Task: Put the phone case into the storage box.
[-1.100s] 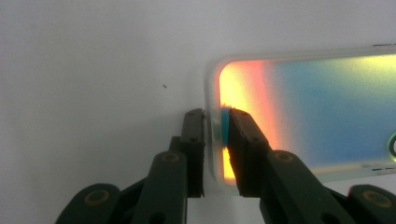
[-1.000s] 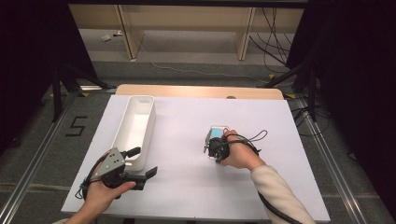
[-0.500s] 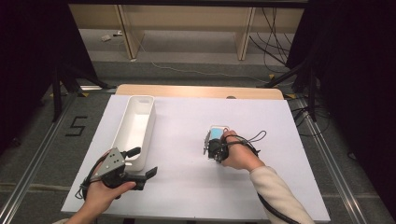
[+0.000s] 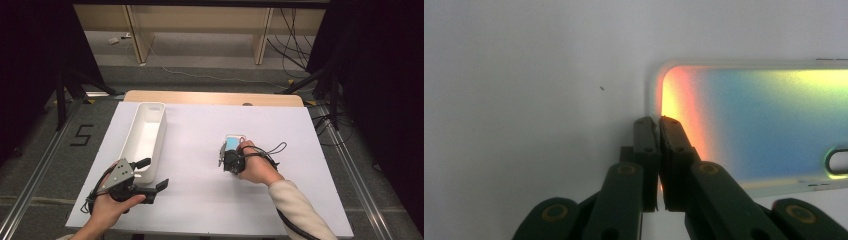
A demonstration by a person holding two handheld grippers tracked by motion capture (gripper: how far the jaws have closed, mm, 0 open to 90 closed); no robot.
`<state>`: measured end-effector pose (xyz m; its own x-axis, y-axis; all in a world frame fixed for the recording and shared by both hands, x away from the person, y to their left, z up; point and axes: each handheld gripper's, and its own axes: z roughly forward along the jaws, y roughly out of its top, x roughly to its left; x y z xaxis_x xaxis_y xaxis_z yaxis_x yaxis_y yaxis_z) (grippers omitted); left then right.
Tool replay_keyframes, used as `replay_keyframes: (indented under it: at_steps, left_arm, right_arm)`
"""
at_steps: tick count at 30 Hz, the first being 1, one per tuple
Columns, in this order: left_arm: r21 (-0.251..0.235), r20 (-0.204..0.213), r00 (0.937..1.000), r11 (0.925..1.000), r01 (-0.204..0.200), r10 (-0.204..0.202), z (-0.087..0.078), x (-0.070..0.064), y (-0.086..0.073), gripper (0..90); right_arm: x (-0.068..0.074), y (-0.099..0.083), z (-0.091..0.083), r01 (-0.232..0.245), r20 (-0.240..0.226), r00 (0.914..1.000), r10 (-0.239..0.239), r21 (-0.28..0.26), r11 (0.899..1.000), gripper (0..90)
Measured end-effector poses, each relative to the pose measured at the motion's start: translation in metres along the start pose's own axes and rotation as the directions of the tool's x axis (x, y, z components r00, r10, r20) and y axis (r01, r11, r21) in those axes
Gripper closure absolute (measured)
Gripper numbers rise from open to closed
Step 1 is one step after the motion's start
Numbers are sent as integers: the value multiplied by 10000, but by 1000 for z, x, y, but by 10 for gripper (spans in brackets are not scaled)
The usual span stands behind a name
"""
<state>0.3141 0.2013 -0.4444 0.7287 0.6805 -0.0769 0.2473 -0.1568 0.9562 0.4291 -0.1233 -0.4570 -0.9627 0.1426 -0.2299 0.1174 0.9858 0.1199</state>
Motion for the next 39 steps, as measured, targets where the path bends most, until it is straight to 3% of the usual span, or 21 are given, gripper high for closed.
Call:
replay_keyframes:
  at_steps: [4,7,10,16,23,24,27,36,37,39]
  left_arm:
    - [4,4,10000,10000,14,-14,0,0,0,73]
    - [10,-4,10000,10000,21,-21,0,0,0,77]
    - [57,-36,10000,10000,38,-38,0,0,0,81]
    - [78,-75,10000,10000,26,-25,0,0,-1,85]
    - [68,-89,10000,10000,30,-30,0,0,-1,90]
    - [69,-78,10000,10000,20,-20,0,0,-1,91]
    - [85,-94,10000,10000,7,-6,0,0,-1,94]
    - [115,-126,9999,9999,50,-48,0,0,-1,96]
    - [123,-134,9999,9999,56,-54,1,1,-1,97]
    - [119,-137,9999,9999,55,-53,0,0,-1,98]
  right_arm:
    - [2,-2,0,-135,23,9999,135,-58,9999,881]
    - [3,-3,-1,79,100,9999,-78,-132,9999,882]
    - [6,-5,-1,-112,135,9998,114,-146,9998,884]
    - [7,-9,-3,68,505,9987,-48,-395,9992,888]
    - [12,-9,-7,142,530,9985,-115,-513,9986,889]
    - [14,-9,-7,-24,526,9986,50,-496,9988,889]
    - [16,-8,-8,242,670,9975,-203,-574,9981,889]
    - [27,-4,-13,407,832,9959,-342,-770,9962,889]
    - [29,-4,-14,242,742,9971,-183,-796,9965,889]
    - [31,-3,-15,416,837,9959,-346,-830,9957,889]
